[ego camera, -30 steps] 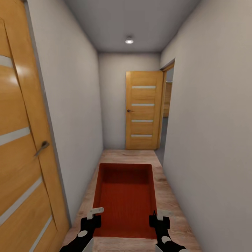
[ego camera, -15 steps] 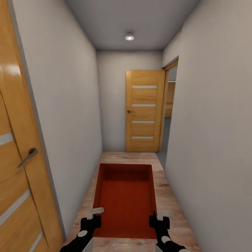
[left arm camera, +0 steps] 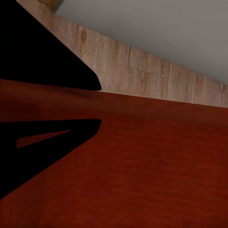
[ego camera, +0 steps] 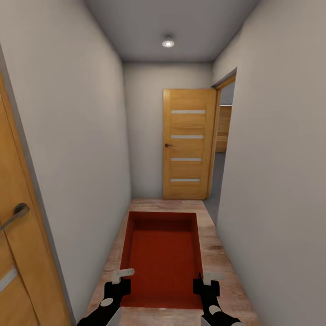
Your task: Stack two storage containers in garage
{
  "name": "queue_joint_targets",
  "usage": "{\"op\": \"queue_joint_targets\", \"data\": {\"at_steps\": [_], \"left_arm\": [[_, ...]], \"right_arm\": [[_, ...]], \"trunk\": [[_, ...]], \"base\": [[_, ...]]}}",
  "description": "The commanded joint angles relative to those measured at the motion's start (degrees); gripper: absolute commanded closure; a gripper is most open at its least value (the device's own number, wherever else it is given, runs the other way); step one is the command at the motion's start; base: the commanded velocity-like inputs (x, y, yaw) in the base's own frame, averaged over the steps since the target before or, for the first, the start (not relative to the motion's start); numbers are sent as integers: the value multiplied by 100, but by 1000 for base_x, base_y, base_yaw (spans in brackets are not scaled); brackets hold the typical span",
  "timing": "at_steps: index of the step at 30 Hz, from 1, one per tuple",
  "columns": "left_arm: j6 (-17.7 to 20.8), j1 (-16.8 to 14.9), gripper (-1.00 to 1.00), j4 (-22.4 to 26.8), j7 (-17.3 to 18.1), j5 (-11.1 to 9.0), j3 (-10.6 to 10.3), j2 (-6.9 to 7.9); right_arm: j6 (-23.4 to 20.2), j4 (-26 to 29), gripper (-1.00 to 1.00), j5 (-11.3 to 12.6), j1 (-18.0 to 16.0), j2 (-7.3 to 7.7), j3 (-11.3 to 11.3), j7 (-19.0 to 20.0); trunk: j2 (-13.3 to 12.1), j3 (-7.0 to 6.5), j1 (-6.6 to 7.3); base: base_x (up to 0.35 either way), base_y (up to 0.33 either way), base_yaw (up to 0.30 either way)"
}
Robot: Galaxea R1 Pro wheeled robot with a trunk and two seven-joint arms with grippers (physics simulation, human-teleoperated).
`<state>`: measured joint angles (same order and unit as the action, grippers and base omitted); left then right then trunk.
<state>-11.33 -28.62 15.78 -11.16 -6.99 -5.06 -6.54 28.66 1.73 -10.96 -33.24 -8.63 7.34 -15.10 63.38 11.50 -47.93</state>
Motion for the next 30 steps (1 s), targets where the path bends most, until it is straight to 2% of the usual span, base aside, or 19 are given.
{"op": "queue_joint_targets", "data": {"at_steps": [1,30], "left_arm": [[87,-3,100,-22,-27,-118,-75,7],[87,-1,100,-22,-27,-118,-75,8]], "right_arm": [[439,29,100,41,-7,22,-154,1],[431,29,100,50,-7,29,-154,3]], "trunk": [[5,8,-4],[5,8,-4]], "base": [[323,0,0],[323,0,0]]}}
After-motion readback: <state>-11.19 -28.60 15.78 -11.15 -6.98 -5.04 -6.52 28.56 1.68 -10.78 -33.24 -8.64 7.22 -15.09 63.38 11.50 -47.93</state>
